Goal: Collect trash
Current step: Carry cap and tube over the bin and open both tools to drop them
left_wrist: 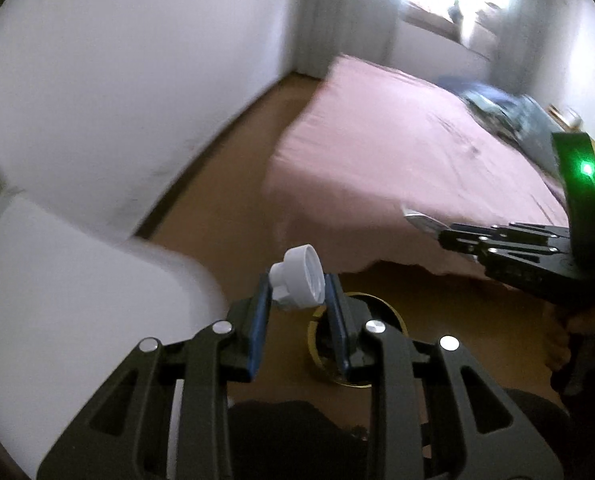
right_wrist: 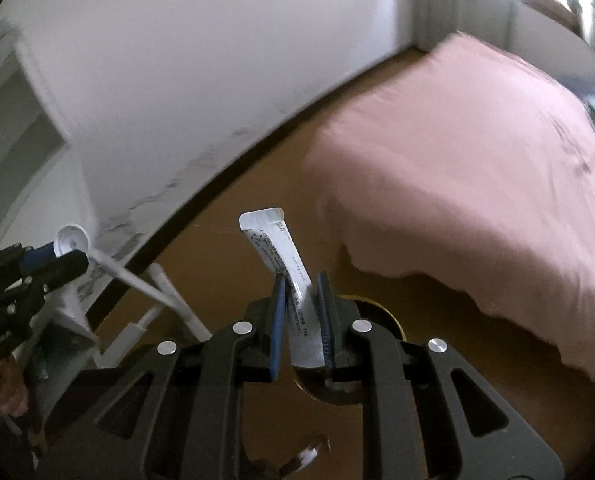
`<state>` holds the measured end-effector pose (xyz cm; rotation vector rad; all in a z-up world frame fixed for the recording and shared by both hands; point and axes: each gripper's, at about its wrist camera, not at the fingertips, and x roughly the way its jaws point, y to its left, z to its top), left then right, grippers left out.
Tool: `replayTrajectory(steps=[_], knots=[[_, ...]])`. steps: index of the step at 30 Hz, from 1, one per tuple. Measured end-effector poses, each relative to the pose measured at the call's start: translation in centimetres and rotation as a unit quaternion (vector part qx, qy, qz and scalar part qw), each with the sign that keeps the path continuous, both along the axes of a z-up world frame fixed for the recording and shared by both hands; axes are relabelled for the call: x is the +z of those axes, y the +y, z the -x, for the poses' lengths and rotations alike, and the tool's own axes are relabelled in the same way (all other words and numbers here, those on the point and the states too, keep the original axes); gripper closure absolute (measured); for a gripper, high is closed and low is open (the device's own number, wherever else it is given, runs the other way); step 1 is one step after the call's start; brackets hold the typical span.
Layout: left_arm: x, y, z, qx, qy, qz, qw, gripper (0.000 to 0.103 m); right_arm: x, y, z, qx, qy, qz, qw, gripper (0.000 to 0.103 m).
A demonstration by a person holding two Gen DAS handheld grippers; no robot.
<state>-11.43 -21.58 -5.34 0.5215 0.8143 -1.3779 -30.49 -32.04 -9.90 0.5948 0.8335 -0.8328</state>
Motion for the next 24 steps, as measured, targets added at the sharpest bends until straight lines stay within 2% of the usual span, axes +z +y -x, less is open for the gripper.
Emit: replayTrajectory(steps=[5,11,16,24], knots=[[-3.7,-4.1,3.2,-0.04,0.008,-0.029,0.9987,0.075,-4.1,-1.6,3.2,-0.045,0.025,-0.051,0.997,0.088],[-7.6,-8.0,4.7,-0.066,0.007,-0.064,0.9958,0.075,-8.1,-2.3,4.2,-0.065,0.037,-0.096,0.993,0.088],[-10.6,-10.4,5.7,-0.079,0.011,-0.089,0.9929,0.075,-9.5,-2.6,4.7,-0.062,0.034,-0.114,0.991,0.088],[-11.2,-10.6,7.3,-0.091,0.012,-0.102,0.9905,0.075,-9.9,-3.5,5.3,-0.066,0.028,-0.124,0.99,0.088]])
